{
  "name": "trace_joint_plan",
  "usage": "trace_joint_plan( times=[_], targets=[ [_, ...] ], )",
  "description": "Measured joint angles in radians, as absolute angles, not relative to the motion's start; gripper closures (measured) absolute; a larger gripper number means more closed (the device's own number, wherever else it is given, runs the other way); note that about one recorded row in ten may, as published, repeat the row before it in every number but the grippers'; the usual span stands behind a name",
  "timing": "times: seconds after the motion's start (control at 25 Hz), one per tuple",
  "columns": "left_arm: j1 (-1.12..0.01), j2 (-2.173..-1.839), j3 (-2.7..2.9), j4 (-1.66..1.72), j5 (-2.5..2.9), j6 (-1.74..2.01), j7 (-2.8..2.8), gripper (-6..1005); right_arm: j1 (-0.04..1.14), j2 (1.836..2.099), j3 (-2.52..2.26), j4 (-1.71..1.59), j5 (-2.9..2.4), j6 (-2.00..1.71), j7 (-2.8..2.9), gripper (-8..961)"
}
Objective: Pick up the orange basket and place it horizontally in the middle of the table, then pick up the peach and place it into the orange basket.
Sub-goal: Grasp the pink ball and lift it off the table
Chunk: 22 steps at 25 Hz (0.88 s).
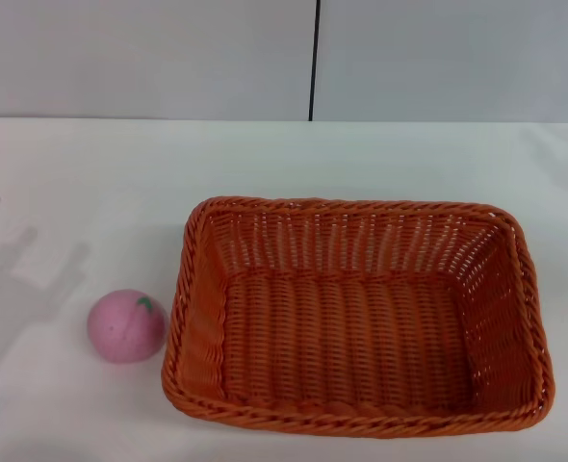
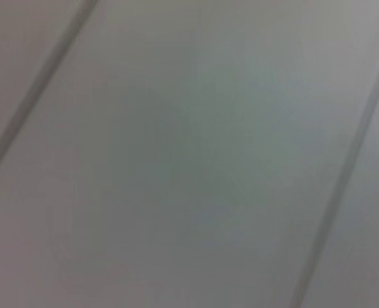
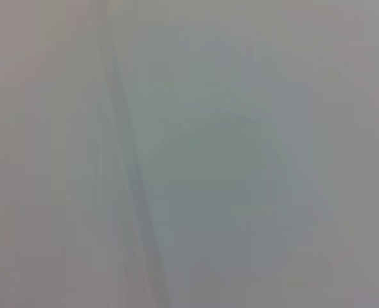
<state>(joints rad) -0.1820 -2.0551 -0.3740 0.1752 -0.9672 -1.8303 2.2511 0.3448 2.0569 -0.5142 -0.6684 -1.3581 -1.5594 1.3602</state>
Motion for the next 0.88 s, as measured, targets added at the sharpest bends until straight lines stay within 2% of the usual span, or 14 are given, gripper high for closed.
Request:
trace_joint_plan(
  times=[0.2, 0.52, 0.88],
  targets=[
    [-0.181, -2.045, -0.207, 0.273, -0.967, -1.826, 2.237, 226, 0.289, 2.04, -0.426, -0.541, -1.317, -1.57, 1.339, 603],
    [-0.191, -2.029, -0.018, 0.32, -0.967, -1.782, 2.222, 230, 0.263, 2.037, -0.333, -0.469, -1.313, -1.576, 1.343, 602],
    [-0.188, -2.043, 0.056, 0.322, -0.946, -1.687, 2.235, 233, 0.253, 2.067, -0.225, -0.46, -1.312, -1.597, 1.347, 602]
  ],
)
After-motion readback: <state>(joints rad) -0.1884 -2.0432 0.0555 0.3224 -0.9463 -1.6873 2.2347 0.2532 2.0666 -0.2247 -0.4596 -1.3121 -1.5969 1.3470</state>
